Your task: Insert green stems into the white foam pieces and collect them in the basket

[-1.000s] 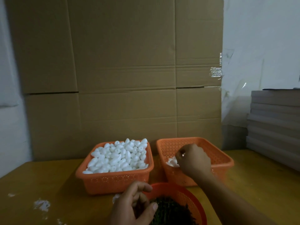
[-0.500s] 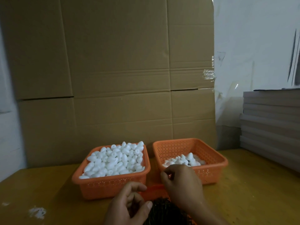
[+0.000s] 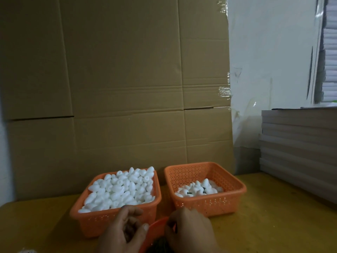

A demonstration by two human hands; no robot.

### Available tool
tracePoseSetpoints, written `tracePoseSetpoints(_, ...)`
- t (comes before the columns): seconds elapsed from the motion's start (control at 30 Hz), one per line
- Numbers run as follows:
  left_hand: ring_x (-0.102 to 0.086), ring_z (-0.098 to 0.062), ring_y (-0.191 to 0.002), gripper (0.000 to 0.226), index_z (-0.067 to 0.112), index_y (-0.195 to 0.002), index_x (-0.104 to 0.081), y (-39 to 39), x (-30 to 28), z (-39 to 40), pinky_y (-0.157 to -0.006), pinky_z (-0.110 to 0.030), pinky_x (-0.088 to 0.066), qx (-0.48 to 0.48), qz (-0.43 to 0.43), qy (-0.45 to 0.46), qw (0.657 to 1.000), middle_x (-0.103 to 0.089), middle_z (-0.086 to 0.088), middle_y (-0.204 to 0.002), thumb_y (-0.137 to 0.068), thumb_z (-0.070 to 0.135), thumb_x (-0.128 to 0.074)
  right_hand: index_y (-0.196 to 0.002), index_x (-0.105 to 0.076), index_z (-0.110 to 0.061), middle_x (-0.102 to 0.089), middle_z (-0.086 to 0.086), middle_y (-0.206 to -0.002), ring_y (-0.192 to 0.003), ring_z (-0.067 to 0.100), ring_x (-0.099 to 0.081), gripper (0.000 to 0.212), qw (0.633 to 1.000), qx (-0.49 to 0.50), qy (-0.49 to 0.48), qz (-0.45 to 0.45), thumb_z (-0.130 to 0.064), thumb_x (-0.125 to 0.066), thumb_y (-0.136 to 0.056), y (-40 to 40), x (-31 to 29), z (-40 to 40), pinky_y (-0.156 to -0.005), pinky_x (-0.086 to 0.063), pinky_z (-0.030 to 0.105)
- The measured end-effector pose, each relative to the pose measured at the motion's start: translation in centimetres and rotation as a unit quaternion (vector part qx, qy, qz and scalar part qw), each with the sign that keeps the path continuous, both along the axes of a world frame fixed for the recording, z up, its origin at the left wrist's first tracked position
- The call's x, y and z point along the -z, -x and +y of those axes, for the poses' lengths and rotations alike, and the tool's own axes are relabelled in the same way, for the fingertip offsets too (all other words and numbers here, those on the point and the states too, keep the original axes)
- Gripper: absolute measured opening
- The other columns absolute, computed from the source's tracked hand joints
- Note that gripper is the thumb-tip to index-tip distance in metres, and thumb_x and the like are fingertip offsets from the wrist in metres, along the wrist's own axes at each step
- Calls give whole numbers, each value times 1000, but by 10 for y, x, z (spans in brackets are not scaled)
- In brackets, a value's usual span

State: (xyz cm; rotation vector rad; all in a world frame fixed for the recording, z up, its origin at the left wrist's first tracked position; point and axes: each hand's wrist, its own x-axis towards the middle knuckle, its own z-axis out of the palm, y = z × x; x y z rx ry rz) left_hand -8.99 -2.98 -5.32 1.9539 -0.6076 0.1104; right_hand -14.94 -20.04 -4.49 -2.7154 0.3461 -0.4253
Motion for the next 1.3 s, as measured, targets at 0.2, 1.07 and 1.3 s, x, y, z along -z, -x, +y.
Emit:
tracePoseSetpoints(0.2, -65, -12, -70, 26, 31, -99, -61, -25, -24, 2, -59, -14, -48, -54, -93, -39, 993, -67, -2, -78, -86, 13, -75, -104, -72, -27, -71, -6, -108, -100, 11, -67, 20, 1000, 2, 7, 23, -33, -58, -91, -8, 2, 0, -96, -52, 29)
tracePoseSetpoints(1.07, 3, -31, -153, 42, 24, -123, -67, -114, -54, -39, -120, -41, -8, 19, -27, -487, 873, -22, -8, -163, -95, 53, -56, -114, -69, -15, -66, 5, -126, -118, 22, -61, 27, 997, 16, -19, 69, -28, -55, -95, -17, 4, -2, -104, -47, 35)
tracePoseSetpoints(1.3, -31, -25, -145, 48, 19, -134, -59, -115, -56, -37, -120, -40, -24, 31, -45, -495, 867, -46, -5, -149, -96, 49, -56, -118, -67, -19, -64, 3, -131, -121, 20, -60, 31, 998, 7, -2, 65, -34, -55, -95, -17, 9, 1, -105, -47, 34)
